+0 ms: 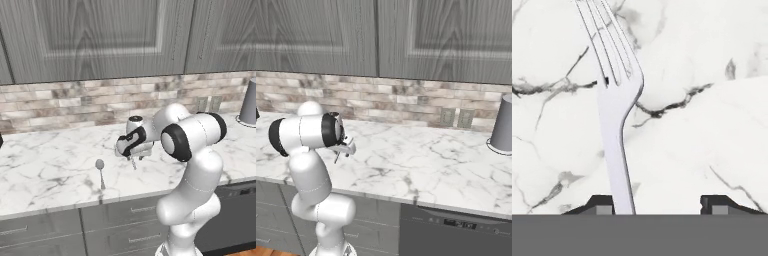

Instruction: Take the fork and place it on the left side of the plate. Then take the spoon and place it on the right side of the plate. Make sure they're directly next to the plate.

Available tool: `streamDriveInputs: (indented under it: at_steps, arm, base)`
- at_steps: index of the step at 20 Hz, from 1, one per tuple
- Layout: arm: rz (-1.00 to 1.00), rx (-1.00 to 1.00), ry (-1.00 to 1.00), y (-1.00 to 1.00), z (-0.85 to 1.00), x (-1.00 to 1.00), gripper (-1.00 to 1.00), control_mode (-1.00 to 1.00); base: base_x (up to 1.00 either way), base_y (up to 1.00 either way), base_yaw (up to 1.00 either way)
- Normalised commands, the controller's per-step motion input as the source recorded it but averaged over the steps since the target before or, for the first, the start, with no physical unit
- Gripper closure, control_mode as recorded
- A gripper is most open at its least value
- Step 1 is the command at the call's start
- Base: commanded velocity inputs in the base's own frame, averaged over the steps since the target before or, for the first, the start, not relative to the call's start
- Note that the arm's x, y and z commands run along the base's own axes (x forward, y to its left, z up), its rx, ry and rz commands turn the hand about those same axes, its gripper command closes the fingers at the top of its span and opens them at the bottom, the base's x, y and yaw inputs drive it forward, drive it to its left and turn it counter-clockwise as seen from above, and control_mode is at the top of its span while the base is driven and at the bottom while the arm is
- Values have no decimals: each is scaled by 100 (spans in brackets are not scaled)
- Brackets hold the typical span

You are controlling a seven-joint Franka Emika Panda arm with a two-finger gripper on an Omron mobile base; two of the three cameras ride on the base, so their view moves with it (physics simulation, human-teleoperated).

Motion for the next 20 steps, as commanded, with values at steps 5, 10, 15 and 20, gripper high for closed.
streamDriveInputs:
  at_steps: [5, 10, 15, 20]
  arm:
    - [4, 0, -6, 1, -11, 0, 100, -100]
    - [2, 0, -14, 7, 0, -10, 100, -100]
    - [0, 0, -10, 1, 5, -33, 100, -100]
    - [0, 0, -13, -6, 54, -73, 100, -100]
  base:
    - [0, 0, 0]
    - [0, 0, 0]
    - [0, 0, 0]
    - [0, 0, 0]
